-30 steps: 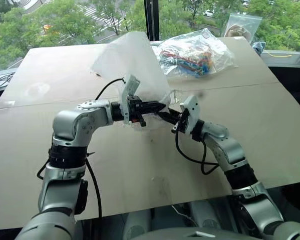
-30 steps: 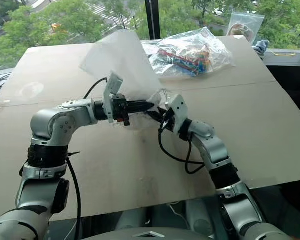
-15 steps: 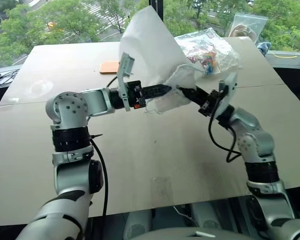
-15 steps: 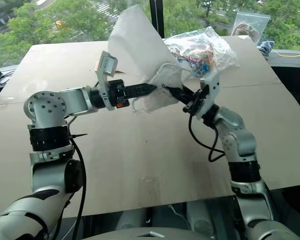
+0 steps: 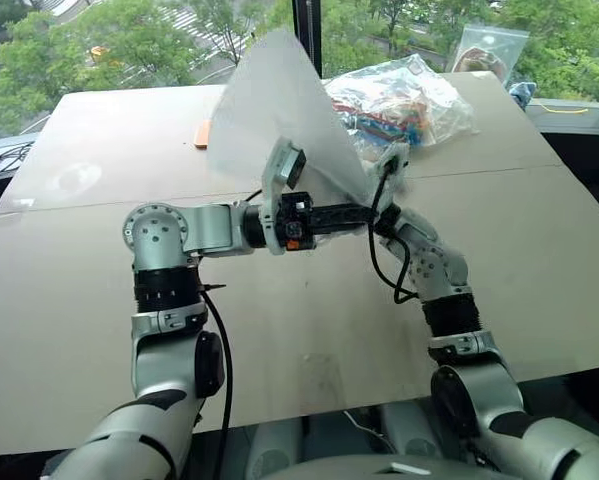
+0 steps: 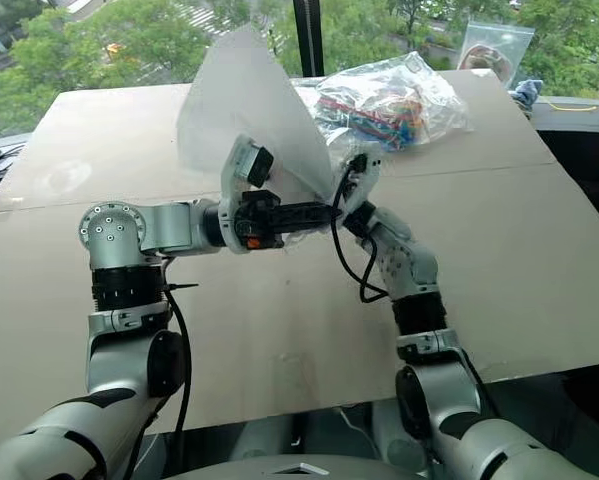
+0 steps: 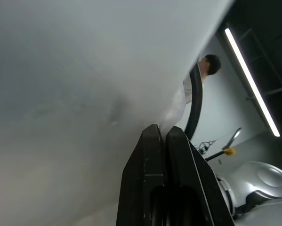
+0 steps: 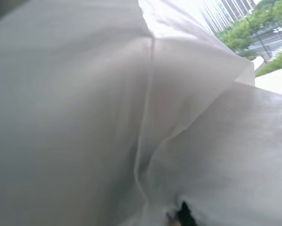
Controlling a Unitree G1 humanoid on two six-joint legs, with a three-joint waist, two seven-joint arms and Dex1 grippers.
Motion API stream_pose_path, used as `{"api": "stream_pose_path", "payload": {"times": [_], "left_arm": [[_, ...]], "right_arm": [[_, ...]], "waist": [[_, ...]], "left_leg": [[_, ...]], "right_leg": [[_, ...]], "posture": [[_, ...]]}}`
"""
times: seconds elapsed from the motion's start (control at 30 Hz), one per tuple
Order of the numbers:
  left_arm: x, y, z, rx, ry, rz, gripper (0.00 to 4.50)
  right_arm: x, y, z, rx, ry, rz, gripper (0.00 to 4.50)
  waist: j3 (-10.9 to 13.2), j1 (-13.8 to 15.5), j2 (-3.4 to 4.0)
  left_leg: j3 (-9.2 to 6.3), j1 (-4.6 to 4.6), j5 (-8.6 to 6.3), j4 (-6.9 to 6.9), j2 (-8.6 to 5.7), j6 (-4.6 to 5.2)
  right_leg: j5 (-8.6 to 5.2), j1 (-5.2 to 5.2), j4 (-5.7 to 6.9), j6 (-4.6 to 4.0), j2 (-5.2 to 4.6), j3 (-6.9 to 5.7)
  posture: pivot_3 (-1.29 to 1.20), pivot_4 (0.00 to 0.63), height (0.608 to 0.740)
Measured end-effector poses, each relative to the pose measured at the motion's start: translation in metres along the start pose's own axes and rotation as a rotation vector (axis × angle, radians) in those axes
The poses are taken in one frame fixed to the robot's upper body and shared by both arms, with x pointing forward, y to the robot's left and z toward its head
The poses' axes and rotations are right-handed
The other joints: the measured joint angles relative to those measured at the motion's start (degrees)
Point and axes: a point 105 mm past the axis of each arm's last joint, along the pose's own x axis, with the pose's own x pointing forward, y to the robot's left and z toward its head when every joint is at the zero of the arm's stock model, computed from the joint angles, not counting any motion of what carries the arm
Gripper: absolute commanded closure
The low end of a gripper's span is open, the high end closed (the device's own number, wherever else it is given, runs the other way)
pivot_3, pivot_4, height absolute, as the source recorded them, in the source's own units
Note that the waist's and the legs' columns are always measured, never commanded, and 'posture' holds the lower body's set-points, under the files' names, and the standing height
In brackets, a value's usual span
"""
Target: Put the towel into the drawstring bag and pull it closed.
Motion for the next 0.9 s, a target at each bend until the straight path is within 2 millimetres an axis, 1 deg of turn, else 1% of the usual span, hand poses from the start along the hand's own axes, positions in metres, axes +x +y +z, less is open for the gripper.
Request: {"api": "stream_pose_path", "payload": {"times": [0.07,0.1,0.13,0.17,0.2,0.23,0.27,0.3,0.33,0.37,0.43,0.5,0.53,0.63,0.7,0.8,0.9], "left_arm": [[-0.004,0.003,0.000,-0.026,-0.033,0.010,4.50],[-0.005,0.006,-0.001,-0.035,-0.041,0.024,4.50],[-0.006,0.009,-0.002,-0.041,-0.040,0.045,4.50],[-0.009,0.013,-0.003,-0.044,-0.041,0.076,4.50],[-0.014,0.018,-0.004,-0.024,-0.039,0.135,4.50],[-0.018,0.022,-0.006,0.003,-0.027,0.196,4.50],[-0.028,0.030,-0.008,0.051,-0.014,0.292,4.50],[-0.037,0.035,-0.009,0.093,-0.005,0.365,4.50],[-0.042,0.040,-0.010,0.137,0.011,0.413,4.50],[-0.041,0.045,-0.013,0.185,0.037,0.437,4.50],[-0.037,0.052,-0.018,0.247,0.069,0.444,4.50],[-0.034,0.059,-0.023,0.289,0.083,0.438,4.50],[-0.033,0.061,-0.023,0.302,0.078,0.434,4.50],[-0.029,0.064,-0.027,0.352,0.088,0.418,4.50],[-0.027,0.066,-0.033,0.391,0.108,0.415,4.50],[-0.025,0.069,-0.038,0.432,0.126,0.414,4.50],[-0.023,0.069,-0.036,0.484,0.127,0.412,4.50]], "right_arm": [[-0.006,0.007,0.005,0.015,-0.015,0.024,4.48],[-0.012,0.008,0.005,-0.006,-0.003,0.017,4.48],[-0.020,0.006,0.003,-0.035,0.020,-0.007,3.80],[-0.032,0.002,-0.001,-0.076,0.060,-0.044,3.55],[-0.048,-0.001,-0.006,-0.136,0.122,-0.089,3.16],[-0.061,-0.003,-0.011,-0.182,0.180,-0.119,2.71],[-0.079,-0.006,-0.018,-0.245,0.263,-0.165,2.13],[-0.094,-0.009,-0.023,-0.283,0.322,-0.214,1.68],[-0.105,-0.010,-0.025,-0.314,0.359,-0.260,1.33],[-0.113,-0.008,-0.025,-0.356,0.396,-0.289,1.33],[-0.120,0.003,-0.026,-0.425,0.458,-0.278,1.33],[-0.131,0.013,-0.025,-0.464,0.510,-0.289,1.33],[-0.135,0.014,-0.022,-0.467,0.509,-0.318,1.33],[-0.143,0.008,-0.001,-0.501,0.464,-0.436,1.33],[-0.145,0.012,0.010,-0.510,0.441,-0.464,1.33],[-0.144,0.019,0.021,-0.520,0.405,-0.475,1.33],[-0.134,0.018,0.030,-0.483,0.331,-0.508,1.33]], "waist": [[0.0,0.4,0.01],[0.0,0.6,0.01],[0.0,0.7,0.01],[0.0,0.7,0.01],[0.0,0.8,0.01],[0.0,0.8,0.01],[0.0,0.7,0.02],[0.0,0.6,0.03],[0.0,0.4,0.04],[0.0,0.4,0.07],[0.0,0.4,0.11],[0.0,0.4,0.10],[0.0,0.3,0.10],[0.0,0.4,0.09],[0.0,0.4,0.10],[0.0,0.4,0.09],[0.0,0.2,0.09]], "left_leg": [[-0.19,-0.28,0.03,-0.01,-0.10,-0.07],[-0.24,-0.42,0.11,-0.02,-0.17,-0.22],[-0.28,-0.47,0.13,-0.04,-0.24,-0.25],[-0.30,-0.47,0.14,-0.05,-0.33,-0.27],[-0.28,-0.50,0.14,-0.09,-0.40,-0.27],[-0.24,-0.50,0.14,-0.09,-0.41,-0.27],[-0.09,-0.48,0.14,-0.14,-0.45,-0.27],[-0.01,-0.45,0.15,-0.17,-0.47,-0.28],[0.00,-0.41,0.17,-0.19,-0.46,-0.31],[-0.01,-0.38,0.18,-0.21,-0.44,-0.33],[-0.03,-0.33,0.17,-0.23,-0.43,-0.30],[-0.05,-0.32,0.09,-0.20,-0.39,-0.16],[-0.05,-0.33,0.09,-0.17,-0.38,-0.15],[-0.01,-0.34,0.09,-0.10,-0.38,-0.13],[-0.02,-0.34,0.08,-0.10,-0.38,-0.13],[-0.04,-0.35,0.08,-0.11,-0.35,-0.13],[-0.02,-0.32,0.08,-0.10,-0.33,-0.12]], "right_leg": [[-0.01,-0.19,-0.02,0.01,-0.12,-0.10],[-0.01,-0.32,-0.02,0.01,-0.17,-0.12],[-0.01,-0.36,-0.02,0.02,-0.22,-0.14],[-0.05,-0.37,-0.01,0.06,-0.28,-0.16],[-0.06,-0.39,-0.03,0.09,-0.31,-0.16],[-0.07,-0.41,-0.02,0.10,-0.31,-0.16],[-0.09,-0.41,-0.03,0.12,-0.31,-0.12],[-0.11,-0.41,-0.01,0.12,-0.31,-0.11],[-0.11,-0.42,0.02,0.11,-0.29,-0.10],[-0.12,-0.42,0.05,0.10,-0.25,-0.09],[-0.12,-0.38,0.06,0.10,-0.23,-0.09],[-0.13,-0.33,0.04,0.11,-0.19,-0.11],[-0.13,-0.32,0.03,0.11,-0.19,-0.11],[-0.12,-0.30,0.03,0.14,-0.19,-0.06],[-0.13,-0.30,0.03,0.13,-0.18,-0.06],[-0.13,-0.30,0.03,0.13,-0.15,-0.08],[-0.12,-0.30,0.06,0.13,-0.12,-0.05]], "posture": [[0.00,0.150,0.740],[0.00,0.150,0.740],[0.00,0.150,0.740],[0.00,0.150,0.740],[0.00,0.150,0.740],[0.00,0.150,0.740],[0.00,0.150,0.740],[0.00,0.150,0.740],[0.00,0.150,0.740],[0.00,0.150,0.740],[0.00,0.150,0.740],[0.00,0.150,0.740],[0.00,0.150,0.740],[0.00,0.150,0.740],[0.00,0.150,0.740],[0.00,0.150,0.740],[0.00,0.150,0.740]]}}
